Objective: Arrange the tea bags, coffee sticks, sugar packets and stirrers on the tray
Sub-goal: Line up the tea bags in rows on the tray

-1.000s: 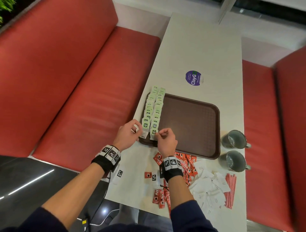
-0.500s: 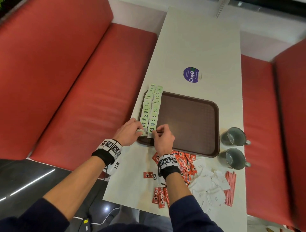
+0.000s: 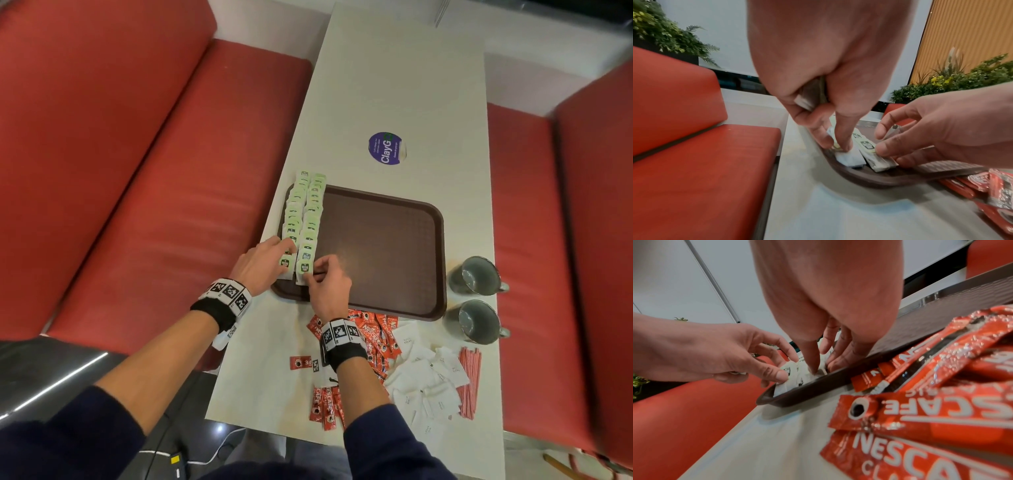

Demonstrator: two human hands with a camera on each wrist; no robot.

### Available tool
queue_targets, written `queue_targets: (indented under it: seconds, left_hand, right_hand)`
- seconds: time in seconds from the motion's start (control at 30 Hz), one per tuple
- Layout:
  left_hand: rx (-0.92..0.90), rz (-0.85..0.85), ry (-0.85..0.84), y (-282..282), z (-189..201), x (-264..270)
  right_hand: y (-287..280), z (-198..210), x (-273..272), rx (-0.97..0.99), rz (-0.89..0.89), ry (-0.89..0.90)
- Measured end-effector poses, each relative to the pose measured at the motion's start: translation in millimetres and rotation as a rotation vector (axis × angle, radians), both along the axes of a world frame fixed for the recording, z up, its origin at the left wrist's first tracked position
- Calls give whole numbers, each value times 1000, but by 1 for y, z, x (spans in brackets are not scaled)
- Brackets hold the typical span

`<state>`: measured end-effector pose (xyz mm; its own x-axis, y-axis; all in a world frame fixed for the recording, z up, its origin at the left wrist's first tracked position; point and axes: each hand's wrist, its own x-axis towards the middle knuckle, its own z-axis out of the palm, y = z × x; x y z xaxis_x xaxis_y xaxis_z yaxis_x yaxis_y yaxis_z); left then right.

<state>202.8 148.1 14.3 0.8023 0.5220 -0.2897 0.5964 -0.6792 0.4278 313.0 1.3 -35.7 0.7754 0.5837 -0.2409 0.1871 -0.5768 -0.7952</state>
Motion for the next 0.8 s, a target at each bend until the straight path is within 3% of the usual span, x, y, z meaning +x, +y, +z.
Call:
queue_targets:
  seconds: [0.27, 0.4, 0.47, 0.53, 0.67, 0.8]
  left_hand:
    - [23, 89, -121, -9, -16, -16]
    - [-81, 222, -302, -14, -15, -17]
    - [-233, 334, -380, -17, -9, -16]
    - [-503, 485, -422, -22, 2, -16]
    - [-1108, 762, -642, -32, 10, -16]
    - [-1379, 881, -779, -36, 16, -21]
  right_hand:
    - [3, 0, -2, 8, -39, -15]
    - [6, 4, -4, -4, -21, -46]
    - [6, 11, -5, 8, -41, -83]
    - [3, 25, -8, 80, -46, -107]
    - [-9, 65, -23, 281, 74, 63]
    - [-16, 80, -36, 342, 178, 139]
